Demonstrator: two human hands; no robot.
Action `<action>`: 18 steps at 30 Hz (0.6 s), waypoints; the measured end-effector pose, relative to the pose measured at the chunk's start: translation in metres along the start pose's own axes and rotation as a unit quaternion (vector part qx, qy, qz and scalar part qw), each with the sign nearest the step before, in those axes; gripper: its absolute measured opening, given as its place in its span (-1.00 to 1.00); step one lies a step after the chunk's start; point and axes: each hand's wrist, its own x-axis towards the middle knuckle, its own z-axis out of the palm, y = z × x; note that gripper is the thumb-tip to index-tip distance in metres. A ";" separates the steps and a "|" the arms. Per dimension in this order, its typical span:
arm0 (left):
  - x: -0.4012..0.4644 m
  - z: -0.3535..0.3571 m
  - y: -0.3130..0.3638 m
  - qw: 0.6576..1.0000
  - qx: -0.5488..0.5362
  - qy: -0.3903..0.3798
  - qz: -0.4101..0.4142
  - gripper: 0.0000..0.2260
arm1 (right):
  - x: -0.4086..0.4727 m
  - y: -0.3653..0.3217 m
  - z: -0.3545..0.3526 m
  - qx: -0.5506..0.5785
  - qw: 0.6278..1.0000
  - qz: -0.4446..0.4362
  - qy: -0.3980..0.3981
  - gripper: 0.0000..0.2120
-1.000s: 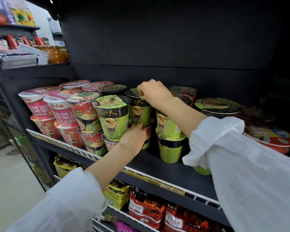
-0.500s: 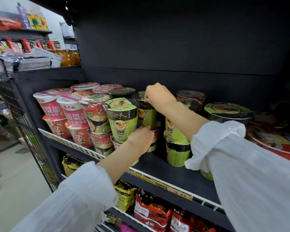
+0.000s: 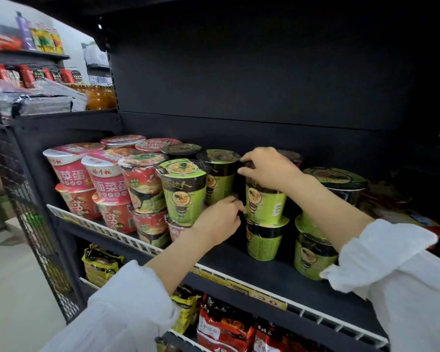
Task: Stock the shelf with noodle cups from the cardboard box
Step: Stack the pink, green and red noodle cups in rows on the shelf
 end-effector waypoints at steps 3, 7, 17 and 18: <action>0.000 0.007 0.002 1.000 -0.023 0.015 0.011 -0.77 | -0.009 0.010 -0.003 -0.001 0.999 0.012 -0.029 -0.53; 0.005 0.021 0.001 0.993 -0.118 0.000 -0.025 -0.59 | -0.017 0.014 -0.001 -0.017 0.999 0.011 -0.051 -0.48; 0.019 0.050 0.032 0.951 -0.250 -0.013 -0.181 -0.12 | -0.022 0.015 -0.002 -0.030 0.998 -0.005 -0.061 -0.47; 0.015 0.050 0.032 0.949 -0.252 -0.002 -0.190 -0.14 | -0.023 0.015 -0.002 -0.022 0.998 -0.011 -0.062 -0.47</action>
